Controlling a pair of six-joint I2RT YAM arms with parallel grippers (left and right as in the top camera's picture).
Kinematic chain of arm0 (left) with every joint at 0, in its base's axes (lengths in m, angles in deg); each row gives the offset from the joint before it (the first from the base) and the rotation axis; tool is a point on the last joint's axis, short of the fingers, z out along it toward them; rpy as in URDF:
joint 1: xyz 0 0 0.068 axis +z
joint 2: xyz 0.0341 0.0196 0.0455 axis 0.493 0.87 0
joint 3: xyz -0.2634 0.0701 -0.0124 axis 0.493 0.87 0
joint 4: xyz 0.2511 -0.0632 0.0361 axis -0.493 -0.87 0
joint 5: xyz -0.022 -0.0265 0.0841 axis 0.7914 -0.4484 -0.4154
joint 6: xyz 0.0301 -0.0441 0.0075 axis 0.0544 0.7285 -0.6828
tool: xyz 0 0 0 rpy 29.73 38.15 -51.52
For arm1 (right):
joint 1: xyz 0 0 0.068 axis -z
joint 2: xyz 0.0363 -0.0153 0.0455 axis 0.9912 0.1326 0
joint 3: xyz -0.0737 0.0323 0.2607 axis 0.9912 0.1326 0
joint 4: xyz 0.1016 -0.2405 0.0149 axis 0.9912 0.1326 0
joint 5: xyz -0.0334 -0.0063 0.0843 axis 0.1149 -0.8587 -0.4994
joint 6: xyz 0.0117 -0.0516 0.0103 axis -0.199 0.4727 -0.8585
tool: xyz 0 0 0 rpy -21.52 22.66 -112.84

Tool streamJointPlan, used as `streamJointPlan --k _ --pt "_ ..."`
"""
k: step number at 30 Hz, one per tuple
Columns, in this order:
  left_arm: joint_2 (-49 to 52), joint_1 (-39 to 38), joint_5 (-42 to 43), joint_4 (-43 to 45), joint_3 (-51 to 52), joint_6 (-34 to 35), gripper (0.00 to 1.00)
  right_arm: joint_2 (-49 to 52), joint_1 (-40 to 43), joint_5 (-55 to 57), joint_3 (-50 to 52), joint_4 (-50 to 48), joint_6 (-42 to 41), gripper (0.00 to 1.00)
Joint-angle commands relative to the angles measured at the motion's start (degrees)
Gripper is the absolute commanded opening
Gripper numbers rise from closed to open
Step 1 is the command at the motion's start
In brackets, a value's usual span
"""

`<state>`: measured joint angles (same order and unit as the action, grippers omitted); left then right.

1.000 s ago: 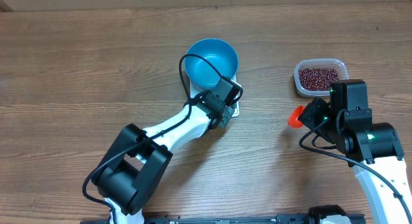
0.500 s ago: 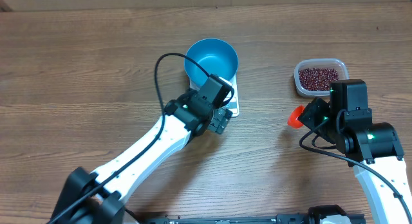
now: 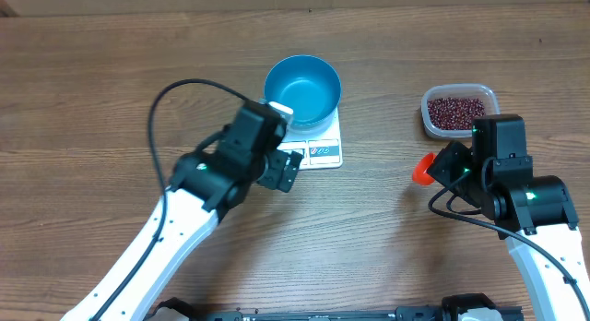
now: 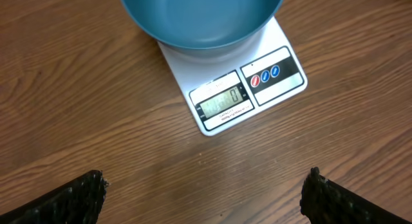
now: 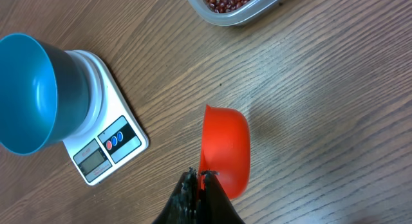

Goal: Scoop item into bowl and weigh 150g on scale
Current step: 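Lift the left gripper off the scale and pull it back left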

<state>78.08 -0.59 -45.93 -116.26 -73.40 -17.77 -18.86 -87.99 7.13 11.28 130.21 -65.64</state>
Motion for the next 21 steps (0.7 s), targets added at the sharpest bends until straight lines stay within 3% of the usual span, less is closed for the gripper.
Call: streamJointPlan --k 1,11,21 --pt "-5.29 0.66 4.52 0.09 1.95 -2.62 0.99 -0.39 0.22 0.57 -1.9 -0.07 0.07 0.04" --pt "-19.39 0.66 4.2 5.31 13.33 -1.01 1.0 -0.39 0.22 0.57 -1.9 -0.07 0.07 0.04" --pt "-17.53 0.66 4.15 6.78 13.31 -1.05 0.99 -0.39 0.22 0.57 -1.9 -0.2 0.04 0.04"
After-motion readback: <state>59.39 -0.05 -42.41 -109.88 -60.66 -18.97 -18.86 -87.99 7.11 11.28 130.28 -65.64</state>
